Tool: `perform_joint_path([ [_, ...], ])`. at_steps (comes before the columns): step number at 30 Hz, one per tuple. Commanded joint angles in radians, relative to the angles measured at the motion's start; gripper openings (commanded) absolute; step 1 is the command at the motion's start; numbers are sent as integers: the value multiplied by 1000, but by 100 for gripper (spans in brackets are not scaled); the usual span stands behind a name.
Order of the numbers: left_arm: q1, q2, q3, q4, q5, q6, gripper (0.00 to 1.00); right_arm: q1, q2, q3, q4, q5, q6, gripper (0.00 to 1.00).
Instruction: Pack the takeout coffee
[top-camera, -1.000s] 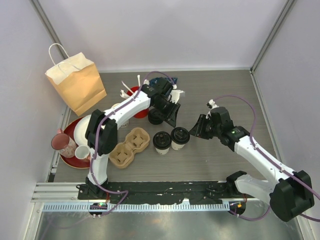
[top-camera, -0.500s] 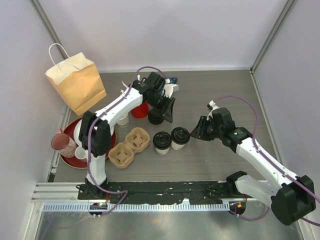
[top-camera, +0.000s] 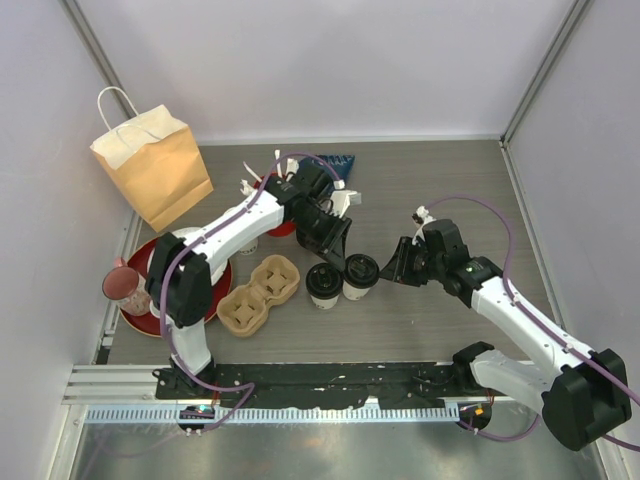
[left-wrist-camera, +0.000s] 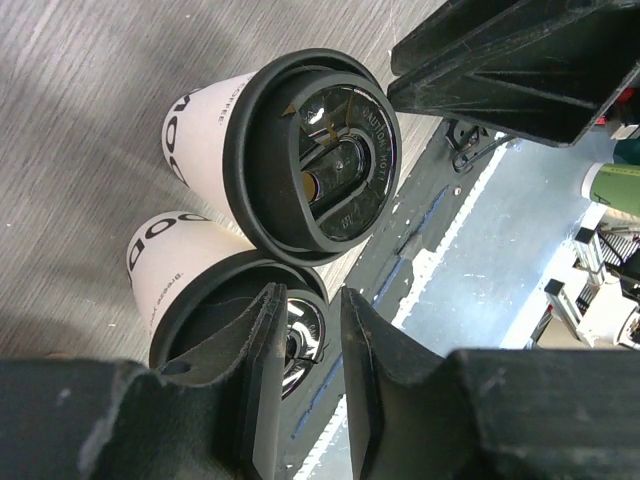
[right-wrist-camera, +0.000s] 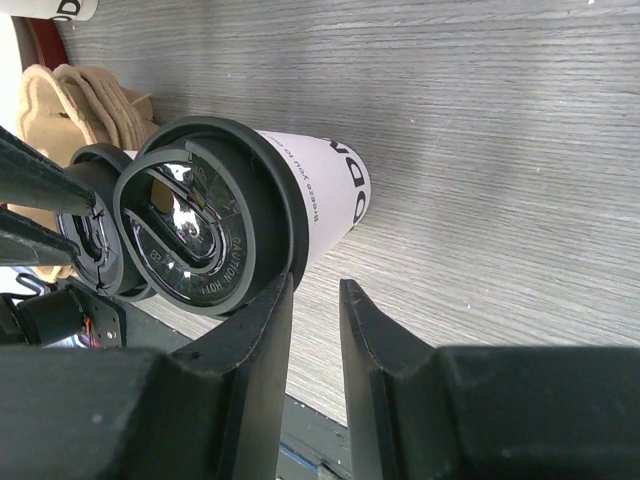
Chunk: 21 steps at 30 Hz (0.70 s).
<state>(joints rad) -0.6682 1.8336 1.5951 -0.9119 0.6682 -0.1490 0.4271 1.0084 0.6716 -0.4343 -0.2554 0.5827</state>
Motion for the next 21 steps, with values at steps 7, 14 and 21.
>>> perform_joint_path([
  [7,-14,45,32,18,-11,-8,31,-2,4,-9,55,-7,5,31],
  [14,-14,92,46,30,-21,-11,30,-2,12,-15,68,-13,6,31],
  [21,-16,113,57,25,-39,14,30,-2,13,-15,77,-19,12,31],
])
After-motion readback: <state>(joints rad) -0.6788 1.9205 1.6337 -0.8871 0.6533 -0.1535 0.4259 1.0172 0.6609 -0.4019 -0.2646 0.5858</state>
